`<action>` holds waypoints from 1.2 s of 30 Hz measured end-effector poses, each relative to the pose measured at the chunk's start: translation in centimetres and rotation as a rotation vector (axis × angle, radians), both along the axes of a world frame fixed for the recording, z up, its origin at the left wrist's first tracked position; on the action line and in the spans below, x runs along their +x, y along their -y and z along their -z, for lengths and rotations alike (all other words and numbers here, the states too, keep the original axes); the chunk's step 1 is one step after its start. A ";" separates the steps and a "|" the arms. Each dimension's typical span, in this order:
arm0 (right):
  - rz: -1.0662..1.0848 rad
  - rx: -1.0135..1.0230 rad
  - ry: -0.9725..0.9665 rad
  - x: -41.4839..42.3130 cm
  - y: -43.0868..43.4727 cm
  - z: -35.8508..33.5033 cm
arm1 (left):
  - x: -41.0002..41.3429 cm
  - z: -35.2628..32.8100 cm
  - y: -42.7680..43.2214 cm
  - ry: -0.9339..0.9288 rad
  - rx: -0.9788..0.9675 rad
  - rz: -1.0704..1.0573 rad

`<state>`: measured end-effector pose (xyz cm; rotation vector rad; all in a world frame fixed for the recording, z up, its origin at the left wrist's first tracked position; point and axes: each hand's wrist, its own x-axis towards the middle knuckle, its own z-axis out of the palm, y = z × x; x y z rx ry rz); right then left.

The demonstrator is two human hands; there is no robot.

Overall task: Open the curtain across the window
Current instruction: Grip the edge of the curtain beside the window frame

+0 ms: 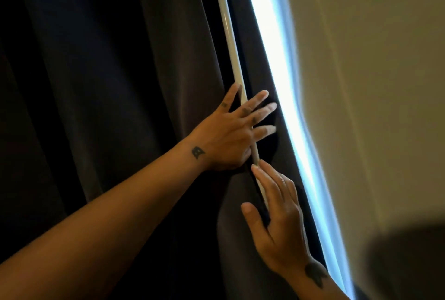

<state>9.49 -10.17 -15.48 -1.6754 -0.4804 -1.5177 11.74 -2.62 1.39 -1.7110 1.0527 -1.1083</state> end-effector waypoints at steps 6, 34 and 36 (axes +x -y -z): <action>0.088 -0.052 -0.047 1.3 1.2 0.4 | 0.1 -0.4 -0.3 -0.024 -0.003 -0.177; -0.089 -0.251 0.061 -0.2 -1.1 1.7 | -3.5 -1.4 -0.8 -0.041 0.209 -0.353; -0.139 -0.196 0.070 0.1 -0.8 1.1 | -4.0 -1.5 -2.0 -0.010 0.236 -0.367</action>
